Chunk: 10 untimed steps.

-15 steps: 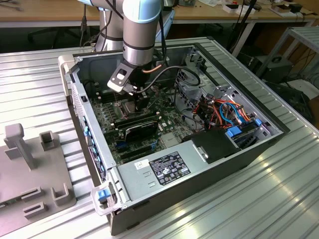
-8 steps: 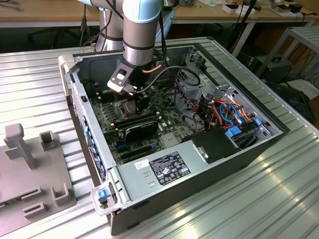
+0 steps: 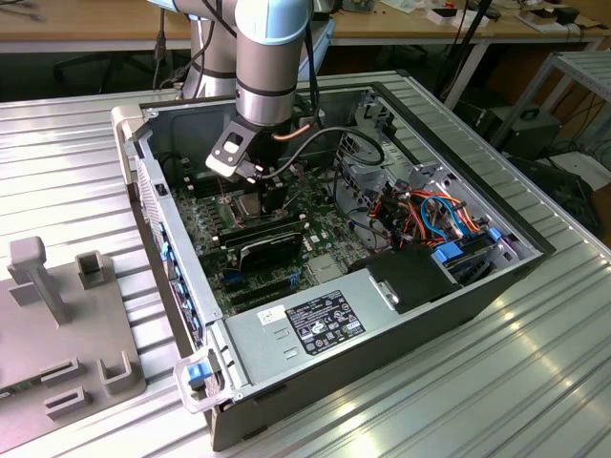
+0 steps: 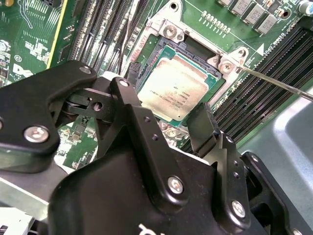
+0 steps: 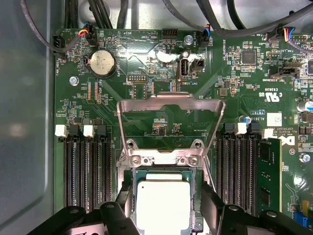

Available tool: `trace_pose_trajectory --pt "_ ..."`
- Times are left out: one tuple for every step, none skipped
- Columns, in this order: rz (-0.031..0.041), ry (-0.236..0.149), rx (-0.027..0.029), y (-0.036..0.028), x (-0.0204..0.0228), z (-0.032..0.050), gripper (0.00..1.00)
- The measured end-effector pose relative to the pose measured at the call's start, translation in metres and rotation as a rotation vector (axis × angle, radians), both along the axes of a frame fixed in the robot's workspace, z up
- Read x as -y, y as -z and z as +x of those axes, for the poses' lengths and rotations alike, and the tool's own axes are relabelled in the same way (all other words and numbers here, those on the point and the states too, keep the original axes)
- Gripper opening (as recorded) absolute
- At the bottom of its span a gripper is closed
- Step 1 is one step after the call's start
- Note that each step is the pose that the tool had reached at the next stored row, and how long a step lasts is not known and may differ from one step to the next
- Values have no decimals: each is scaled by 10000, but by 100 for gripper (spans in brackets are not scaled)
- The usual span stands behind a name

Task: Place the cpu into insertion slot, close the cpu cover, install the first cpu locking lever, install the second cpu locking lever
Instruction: 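Place the cpu into insertion slot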

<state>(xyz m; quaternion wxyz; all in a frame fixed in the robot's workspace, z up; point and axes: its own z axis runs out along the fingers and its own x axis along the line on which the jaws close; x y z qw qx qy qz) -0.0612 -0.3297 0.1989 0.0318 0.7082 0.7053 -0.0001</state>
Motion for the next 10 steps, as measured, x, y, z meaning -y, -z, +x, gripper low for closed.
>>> trace_pose_trajectory --pt "0 -1 0 0 0 0 67" --pt "-7 0 -1 -1 1 0 66" --pt "-2 -1 0 -1 1 0 66" --pt "-1 -1 0 -1 0 0 59" --pt "0 -1 0 -1 0 0 59" --pt "0 -1 0 -1 0 0 59" --pt "1 -6 0 -1 0 0 59" --pt "0 -17 1 -1 0 0 59" --pt "1 -56 1 -1 -1 0 59" --pt "-1 -102 -1 -1 -1 0 59"
